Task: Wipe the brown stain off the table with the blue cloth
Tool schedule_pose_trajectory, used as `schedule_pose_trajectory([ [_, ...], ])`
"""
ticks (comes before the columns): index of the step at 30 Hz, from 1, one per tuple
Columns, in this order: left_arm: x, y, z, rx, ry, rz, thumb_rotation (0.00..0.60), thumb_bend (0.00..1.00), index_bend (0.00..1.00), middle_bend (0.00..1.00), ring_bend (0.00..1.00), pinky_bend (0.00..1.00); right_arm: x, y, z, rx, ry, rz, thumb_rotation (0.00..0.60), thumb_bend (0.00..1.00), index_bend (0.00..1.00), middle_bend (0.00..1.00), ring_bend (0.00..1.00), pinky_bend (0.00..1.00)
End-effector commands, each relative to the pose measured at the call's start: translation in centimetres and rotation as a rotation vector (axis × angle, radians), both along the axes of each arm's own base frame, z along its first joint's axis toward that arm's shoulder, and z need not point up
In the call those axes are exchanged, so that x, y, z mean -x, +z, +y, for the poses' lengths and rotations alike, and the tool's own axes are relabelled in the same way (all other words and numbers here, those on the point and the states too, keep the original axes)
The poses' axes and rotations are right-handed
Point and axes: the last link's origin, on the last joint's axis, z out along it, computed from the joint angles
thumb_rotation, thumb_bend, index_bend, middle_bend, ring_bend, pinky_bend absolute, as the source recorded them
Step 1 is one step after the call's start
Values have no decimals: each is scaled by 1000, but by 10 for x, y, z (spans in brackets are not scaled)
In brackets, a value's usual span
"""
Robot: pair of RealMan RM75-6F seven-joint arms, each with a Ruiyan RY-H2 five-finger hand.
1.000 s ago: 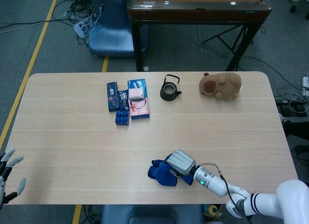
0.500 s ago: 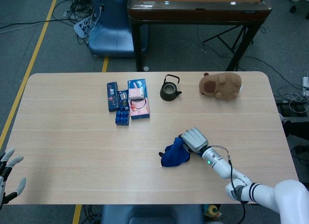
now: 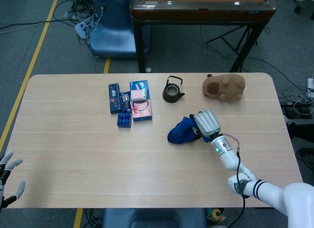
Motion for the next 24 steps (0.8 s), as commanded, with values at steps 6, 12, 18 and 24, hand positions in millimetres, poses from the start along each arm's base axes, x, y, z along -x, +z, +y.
schedule_pose_trajectory([
  [6, 0, -1, 1, 4, -1, 0, 600, 358, 214, 47, 44, 49, -7, 10, -11, 31, -42, -45, 600, 654, 733, 591, 489, 577],
  [12, 0, -1, 0, 0, 1, 1, 600, 358, 214, 47, 44, 49, -6, -2, -4, -81, -96, -23, 600, 390, 71, 108, 110, 241],
  [18, -1, 0, 0, 0, 1, 3, 600, 359, 214, 47, 43, 48, -10, 4, 2, -82, -71, -35, 600, 212, 0, 0, 0, 125],
  [24, 0, -1, 0, 1, 3, 1, 600, 358, 214, 47, 44, 49, -4, 27, 16, -49, -49, -33, 600, 104, 0, 0, 0, 115],
])
